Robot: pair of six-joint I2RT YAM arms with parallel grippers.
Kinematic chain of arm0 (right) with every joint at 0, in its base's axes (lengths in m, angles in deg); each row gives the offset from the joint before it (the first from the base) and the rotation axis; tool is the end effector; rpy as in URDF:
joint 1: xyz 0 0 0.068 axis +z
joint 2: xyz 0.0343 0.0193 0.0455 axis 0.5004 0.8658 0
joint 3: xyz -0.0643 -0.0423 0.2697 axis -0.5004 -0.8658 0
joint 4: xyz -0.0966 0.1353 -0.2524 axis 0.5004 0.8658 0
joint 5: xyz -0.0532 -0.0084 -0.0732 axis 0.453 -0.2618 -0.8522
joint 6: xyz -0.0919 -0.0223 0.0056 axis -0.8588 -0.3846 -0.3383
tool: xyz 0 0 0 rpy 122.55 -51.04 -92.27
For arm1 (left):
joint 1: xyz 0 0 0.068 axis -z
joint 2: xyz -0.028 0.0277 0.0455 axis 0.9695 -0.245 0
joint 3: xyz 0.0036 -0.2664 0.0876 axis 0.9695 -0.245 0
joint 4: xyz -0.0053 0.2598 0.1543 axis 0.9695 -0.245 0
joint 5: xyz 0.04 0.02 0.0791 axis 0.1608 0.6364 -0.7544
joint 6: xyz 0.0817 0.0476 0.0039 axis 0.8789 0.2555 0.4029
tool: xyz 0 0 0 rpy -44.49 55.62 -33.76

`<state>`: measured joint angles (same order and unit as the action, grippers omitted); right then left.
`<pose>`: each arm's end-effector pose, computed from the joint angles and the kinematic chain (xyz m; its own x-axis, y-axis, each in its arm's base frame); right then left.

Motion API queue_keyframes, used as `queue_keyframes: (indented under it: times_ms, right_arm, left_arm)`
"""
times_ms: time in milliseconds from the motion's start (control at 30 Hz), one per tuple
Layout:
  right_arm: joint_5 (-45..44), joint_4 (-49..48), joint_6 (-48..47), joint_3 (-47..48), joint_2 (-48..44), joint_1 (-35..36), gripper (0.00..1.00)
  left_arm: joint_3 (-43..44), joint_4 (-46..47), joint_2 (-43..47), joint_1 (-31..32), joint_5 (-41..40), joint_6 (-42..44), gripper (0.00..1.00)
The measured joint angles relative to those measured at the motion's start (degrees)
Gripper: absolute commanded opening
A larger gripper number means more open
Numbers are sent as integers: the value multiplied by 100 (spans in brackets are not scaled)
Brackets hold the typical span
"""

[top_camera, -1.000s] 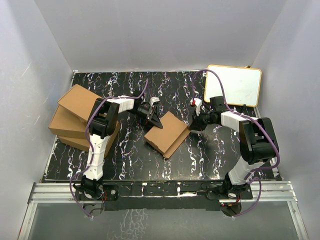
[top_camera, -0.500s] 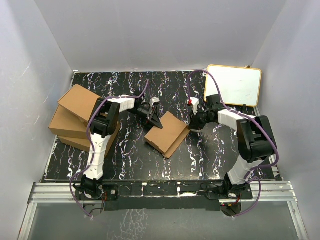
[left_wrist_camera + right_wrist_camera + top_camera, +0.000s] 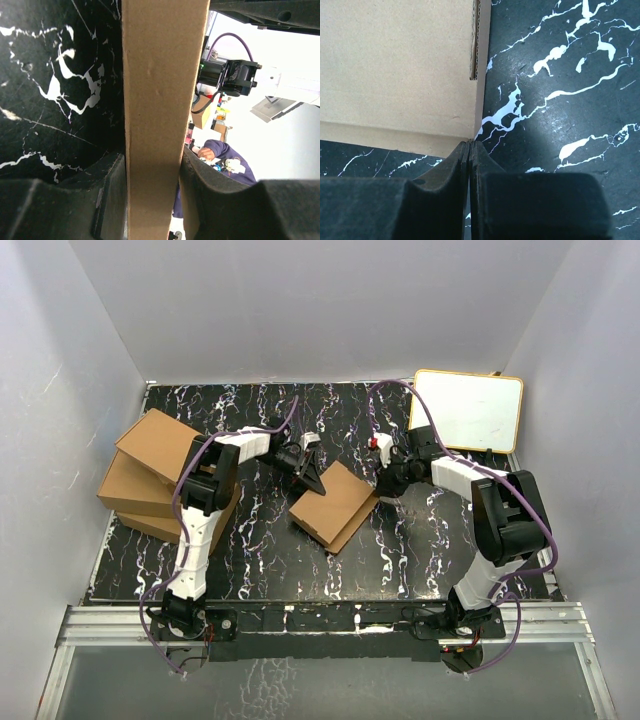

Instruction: Fold the paper box

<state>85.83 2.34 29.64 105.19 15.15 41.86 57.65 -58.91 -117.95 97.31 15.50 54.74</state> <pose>0.3612 0.1272 0.1068 -0.5196 -0.5182 -0.6793 -0.8122 0.5465 0.2043 0.4344 -0.2560 0.0544 -0.9362 0.3305 -0.1192 0.2291 0.3169 -0.9204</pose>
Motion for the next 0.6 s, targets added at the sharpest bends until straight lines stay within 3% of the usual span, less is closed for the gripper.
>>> queue_keyframes:
  times_ms: [167,400,600]
  right_arm:
    - [70,13,-4,-15,0,-184,9]
    - [286,15,46,-24,0,-343,9]
    - [437,11,87,-13,0,-350,10]
  left_arm:
    - [297,-9,-70,7,-107,-111,15]
    - [437,-26,-81,92,-216,-190,3]
    - [452,-203,-83,155,-323,-101,1]
